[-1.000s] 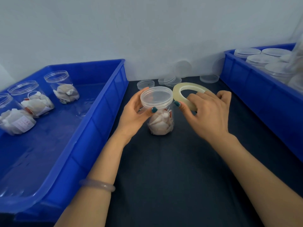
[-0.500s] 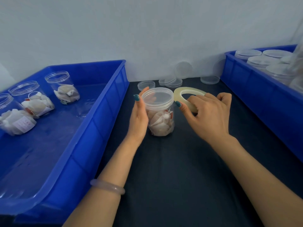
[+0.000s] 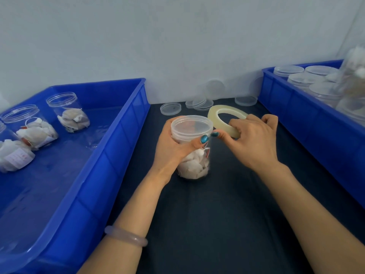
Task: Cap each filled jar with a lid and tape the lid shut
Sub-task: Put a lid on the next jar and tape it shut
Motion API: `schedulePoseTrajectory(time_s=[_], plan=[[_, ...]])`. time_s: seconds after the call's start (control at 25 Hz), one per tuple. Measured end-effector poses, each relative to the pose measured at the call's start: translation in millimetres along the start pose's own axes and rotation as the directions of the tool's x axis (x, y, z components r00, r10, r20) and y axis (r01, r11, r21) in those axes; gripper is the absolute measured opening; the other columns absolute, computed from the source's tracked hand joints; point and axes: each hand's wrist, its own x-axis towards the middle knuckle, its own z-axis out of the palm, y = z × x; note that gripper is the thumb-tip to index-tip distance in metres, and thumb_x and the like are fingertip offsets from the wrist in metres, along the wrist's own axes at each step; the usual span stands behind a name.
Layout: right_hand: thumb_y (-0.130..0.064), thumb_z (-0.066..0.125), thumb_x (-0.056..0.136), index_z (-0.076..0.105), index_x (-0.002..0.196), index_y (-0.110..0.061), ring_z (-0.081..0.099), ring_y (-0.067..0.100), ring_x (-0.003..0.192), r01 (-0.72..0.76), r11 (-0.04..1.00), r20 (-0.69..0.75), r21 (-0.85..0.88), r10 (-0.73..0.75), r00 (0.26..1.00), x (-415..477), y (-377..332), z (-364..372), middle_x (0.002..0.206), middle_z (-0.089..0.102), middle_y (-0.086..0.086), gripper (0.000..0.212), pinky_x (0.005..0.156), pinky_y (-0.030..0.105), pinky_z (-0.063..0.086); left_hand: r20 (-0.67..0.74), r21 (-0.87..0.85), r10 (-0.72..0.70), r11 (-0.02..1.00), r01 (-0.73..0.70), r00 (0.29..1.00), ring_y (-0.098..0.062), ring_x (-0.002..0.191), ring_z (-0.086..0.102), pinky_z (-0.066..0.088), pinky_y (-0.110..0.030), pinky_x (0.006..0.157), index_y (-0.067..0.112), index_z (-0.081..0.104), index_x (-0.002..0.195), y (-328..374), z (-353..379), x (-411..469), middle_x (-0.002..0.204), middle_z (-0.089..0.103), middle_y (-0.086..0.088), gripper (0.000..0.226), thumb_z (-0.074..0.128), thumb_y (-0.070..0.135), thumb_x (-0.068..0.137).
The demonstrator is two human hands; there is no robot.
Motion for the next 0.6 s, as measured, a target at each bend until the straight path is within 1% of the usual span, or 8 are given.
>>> schedulePoseTrajectory(time_s=[0.08, 0.16, 0.24, 0.32, 0.4, 0.48, 0.52, 0.6], plan=[[-0.092, 0.012, 0.072, 0.055, 0.06, -0.02, 0.033, 0.008, 0.062, -0.038, 0.997, 0.048, 0.067, 0.035, 0.998, 0.8, 4.8, 0.2, 0.058, 0.043, -0.003, 0.085, 0.074, 0.034, 0.016, 0.094, -0.072, -0.033, 0.997, 0.04, 0.995, -0.001, 0.108, 0.065, 0.052, -0.016, 0.082, 0.031, 0.059, 0.117, 2.7, -0.2, 0.4, 0.112, 0.071, 0.018, 0.082, 0.091, 0.058, 0.046], [-0.096, 0.007, 0.068, 0.051, 0.058, -0.026, 0.031, 0.007, 0.063, -0.029, 0.991, 0.052, 0.129, 0.022, 0.998, 0.3, 4.4, -0.7, 0.059, 0.042, -0.003, 0.083, 0.075, 0.034, 0.016, 0.203, -0.101, -0.071, 0.991, 0.093, 0.977, -0.01, 0.116, 0.064, 0.054, -0.025, 0.09, 0.025, 0.06, 0.123, 4.7, -4.4, 4.0, 0.12, 0.071, 0.007, 0.093, 0.088, 0.067, 0.046], [-0.094, 0.014, 0.072, 0.051, 0.058, -0.028, 0.03, 0.006, 0.062, 0.017, 0.99, -0.003, 0.141, -0.017, 1.0, -0.8, 2.3, -3.0, 0.056, 0.039, -0.007, 0.076, 0.075, 0.034, 0.017, 0.302, -0.072, -0.106, 0.988, 0.134, 0.947, -0.013, 0.121, 0.062, 0.052, -0.029, 0.098, 0.026, 0.059, 0.126, 5.4, -10.2, 8.8, 0.124, 0.069, 0.004, 0.095, 0.085, 0.072, 0.046], [-0.089, 0.021, 0.077, 0.056, 0.063, -0.024, 0.03, 0.006, 0.061, 0.069, 0.991, -0.032, 0.114, -0.066, 0.997, -2.3, 0.6, -4.4, 0.056, 0.037, -0.01, 0.075, 0.074, 0.033, 0.016, 0.365, -0.047, -0.129, 0.987, 0.157, 0.922, -0.01, 0.123, 0.06, 0.05, -0.026, 0.098, 0.031, 0.058, 0.126, 3.9, -14.2, 12.4, 0.126, 0.068, 0.009, 0.093, 0.082, 0.075, 0.048], [-0.082, 0.021, 0.082, 0.06, 0.072, -0.021, 0.032, 0.011, 0.061, 0.106, 0.992, -0.012, 0.073, -0.105, 0.994, -3.1, 2.3, -5.2, 0.059, 0.037, -0.013, 0.074, 0.074, 0.032, 0.014, 0.356, -0.064, -0.11, 0.988, 0.141, 0.928, -0.01, 0.128, 0.056, 0.049, -0.027, 0.101, 0.032, 0.052, 0.135, 1.0, -13.8, 13.4, 0.133, 0.064, 0.01, 0.1, 0.08, 0.076, 0.049], [-0.075, 0.02, 0.085, 0.062, 0.081, -0.02, 0.037, 0.012, 0.067, 0.138, 0.988, 0.019, 0.075, -0.139, 0.99, -2.5, 6.0, -6.8, 0.063, 0.04, -0.013, 0.069, 0.074, 0.032, 0.013, 0.286, -0.104, -0.099, 0.986, 0.133, 0.953, -0.011, 0.129, 0.055, 0.049, -0.031, 0.103, 0.029, 0.046, 0.144, -1.6, -12.4, 14.1, 0.137, 0.061, 0.007, 0.114, 0.082, 0.076, 0.047], [-0.073, 0.02, 0.087, 0.063, 0.083, -0.02, 0.039, 0.013, 0.07, 0.153, 0.984, 0.029, 0.089, -0.156, 0.987, -2.0, 8.2, -7.9, 0.064, 0.043, -0.012, 0.068, 0.074, 0.031, 0.013, 0.255, -0.127, -0.103, 0.982, 0.139, 0.961, -0.012, 0.127, 0.057, 0.05, -0.031, 0.102, 0.027, 0.047, 0.143, -2.5, -12.4, 14.4, 0.134, 0.064, 0.006, 0.116, 0.084, 0.074, 0.044], [-0.07, 0.02, 0.089, 0.061, 0.083, -0.02, 0.042, 0.014, 0.076, 0.179, 0.978, 0.053, 0.111, -0.185, 0.981, -0.9, 12.6, -9.9, 0.067, 0.047, -0.011, 0.065, 0.074, 0.032, 0.013, 0.221, -0.162, -0.118, 0.974, 0.156, 0.968, -0.014, 0.12, 0.062, 0.052, -0.029, 0.096, 0.022, 0.056, 0.13, -3.8, -11.3, 14.5, 0.123, 0.069, 0.004, 0.108, 0.087, 0.071, 0.039]])
